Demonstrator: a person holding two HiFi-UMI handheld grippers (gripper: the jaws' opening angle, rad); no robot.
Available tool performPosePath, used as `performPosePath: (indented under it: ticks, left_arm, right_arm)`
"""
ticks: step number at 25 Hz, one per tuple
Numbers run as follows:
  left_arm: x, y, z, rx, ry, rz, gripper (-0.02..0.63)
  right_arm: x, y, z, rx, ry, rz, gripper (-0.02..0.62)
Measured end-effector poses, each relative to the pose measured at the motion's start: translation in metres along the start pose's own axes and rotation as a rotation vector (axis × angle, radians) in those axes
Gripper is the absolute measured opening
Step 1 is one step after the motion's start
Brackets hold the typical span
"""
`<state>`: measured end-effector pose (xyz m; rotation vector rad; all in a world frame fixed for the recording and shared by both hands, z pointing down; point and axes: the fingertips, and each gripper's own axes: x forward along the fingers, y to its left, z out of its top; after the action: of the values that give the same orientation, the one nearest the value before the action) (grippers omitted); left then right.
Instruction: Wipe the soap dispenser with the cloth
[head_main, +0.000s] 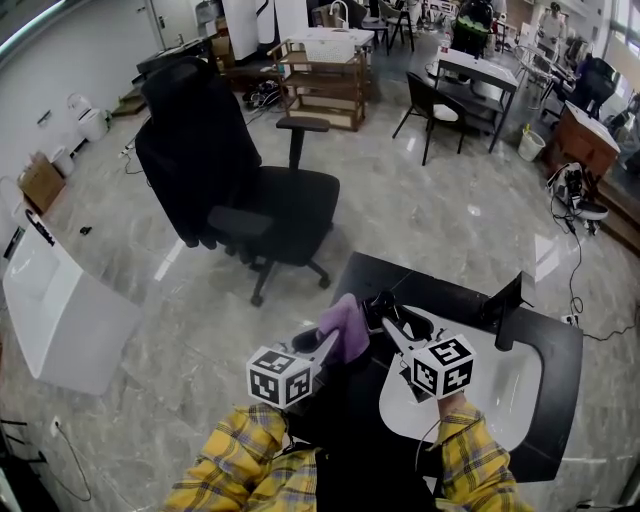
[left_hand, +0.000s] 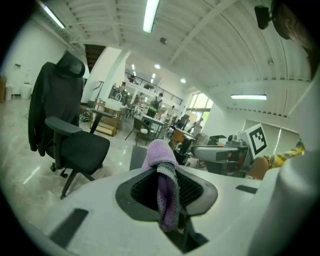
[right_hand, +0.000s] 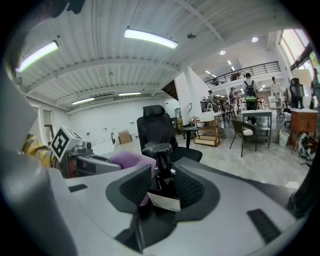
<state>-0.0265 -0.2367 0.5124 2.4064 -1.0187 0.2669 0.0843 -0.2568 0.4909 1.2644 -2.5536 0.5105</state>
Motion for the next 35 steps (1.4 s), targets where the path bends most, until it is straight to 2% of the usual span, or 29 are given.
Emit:
performPosePath:
  ticks: [7, 10, 14, 16, 18, 23, 33, 35]
  left_arm:
    - [-0.026, -0.008, 0.004, -0.014, -0.014, -0.022, 0.064]
    - [-0.031, -0.009, 0.002, -0.017, -0.012, -0.019, 0.064]
    - [-0.038, -0.013, 0.002, -0.026, -0.008, -0.027, 0.064]
    - [-0.040, -0.015, 0.004, -0.014, -0.004, -0.030, 0.064]
    - [-0.043, -0.017, 0.005, -0.007, -0.005, -0.031, 0.064]
    - [-0.050, -0.023, 0.001, 0.019, 0.010, -0.029, 0.064]
    - [-0.049, -0.022, -0.009, 0.011, 0.030, -0.012, 0.064]
    - [-0.048, -0.020, -0.009, 0.007, 0.030, -0.009, 0.064]
  right_arm:
    - [-0.023, 0.001, 0.029, -0.061, -0.077, 0.108, 0.153]
    - [-0.024, 0.006, 0.033, -0.168, -0.022, 0.168, 0.170]
    - [-0.015, 0.016, 0.027, -0.363, 0.106, 0.248, 0.217]
    - [-0.008, 0.019, 0.019, -0.423, 0.163, 0.296, 0.227]
    - [0.002, 0.018, 0.010, -0.409, 0.191, 0.329, 0.228]
    - [0.017, 0.008, -0.001, -0.319, 0.197, 0.333, 0.227]
    - [0.035, 0.008, -0.005, -0.324, 0.201, 0.402, 0.227]
    - [0.037, 0.008, -0.005, -0.327, 0.206, 0.405, 0.206]
